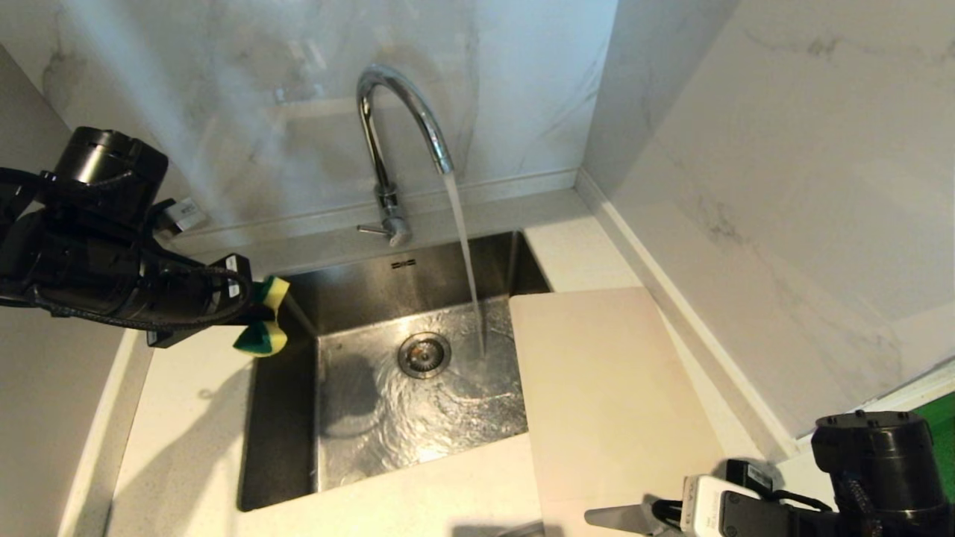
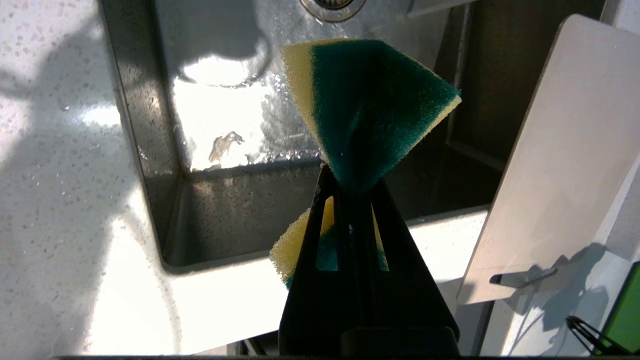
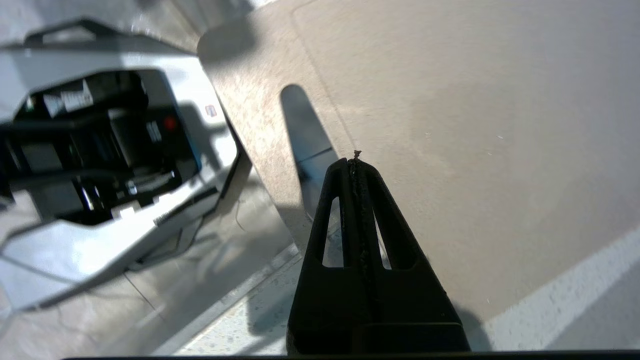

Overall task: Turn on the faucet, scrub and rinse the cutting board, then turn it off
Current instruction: Put down the cleaning cloth

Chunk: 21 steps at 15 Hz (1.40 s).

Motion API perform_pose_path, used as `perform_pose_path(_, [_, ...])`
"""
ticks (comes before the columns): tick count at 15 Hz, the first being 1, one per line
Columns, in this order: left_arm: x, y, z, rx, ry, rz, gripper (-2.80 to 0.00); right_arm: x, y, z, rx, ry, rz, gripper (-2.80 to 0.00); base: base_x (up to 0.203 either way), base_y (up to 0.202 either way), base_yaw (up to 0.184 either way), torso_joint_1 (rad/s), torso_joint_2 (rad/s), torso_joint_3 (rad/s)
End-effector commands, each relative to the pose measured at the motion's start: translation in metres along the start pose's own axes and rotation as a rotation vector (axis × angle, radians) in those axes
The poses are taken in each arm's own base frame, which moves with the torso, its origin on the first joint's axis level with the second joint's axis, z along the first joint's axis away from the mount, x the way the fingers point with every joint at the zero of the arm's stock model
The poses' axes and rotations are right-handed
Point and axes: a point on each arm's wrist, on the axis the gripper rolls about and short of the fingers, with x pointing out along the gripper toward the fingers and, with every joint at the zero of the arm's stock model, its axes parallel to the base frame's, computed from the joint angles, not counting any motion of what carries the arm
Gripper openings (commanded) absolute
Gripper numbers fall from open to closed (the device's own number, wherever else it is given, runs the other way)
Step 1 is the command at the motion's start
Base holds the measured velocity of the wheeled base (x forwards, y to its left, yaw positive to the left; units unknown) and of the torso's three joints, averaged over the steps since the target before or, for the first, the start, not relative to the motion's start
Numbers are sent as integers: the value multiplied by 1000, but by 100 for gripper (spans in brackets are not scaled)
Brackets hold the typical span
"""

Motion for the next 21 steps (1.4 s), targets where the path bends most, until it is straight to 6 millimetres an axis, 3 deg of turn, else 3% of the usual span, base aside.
perform_pose_path(1, [-5, 0, -1, -2, 0, -1, -280, -18, 4, 8, 33, -52, -68, -280, 0, 0, 0, 0, 0, 0])
perform_pose_path(9, [-12, 0, -2, 0, -4, 4, -280, -62, 30, 10, 403, -141, -252, -280, 0, 0, 0, 0, 0, 0])
perform_pose_path(13, [-12, 1, -2, -1, -4, 5, -280, -76, 41, 7, 485, -143, -382, -280, 0, 0, 0, 0, 0, 0])
perform_pose_path(21, [-15, 3, -4, -5, 7, 19, -280, -102, 56, 0, 631, -52, -799, -280, 0, 0, 0, 0, 0, 0])
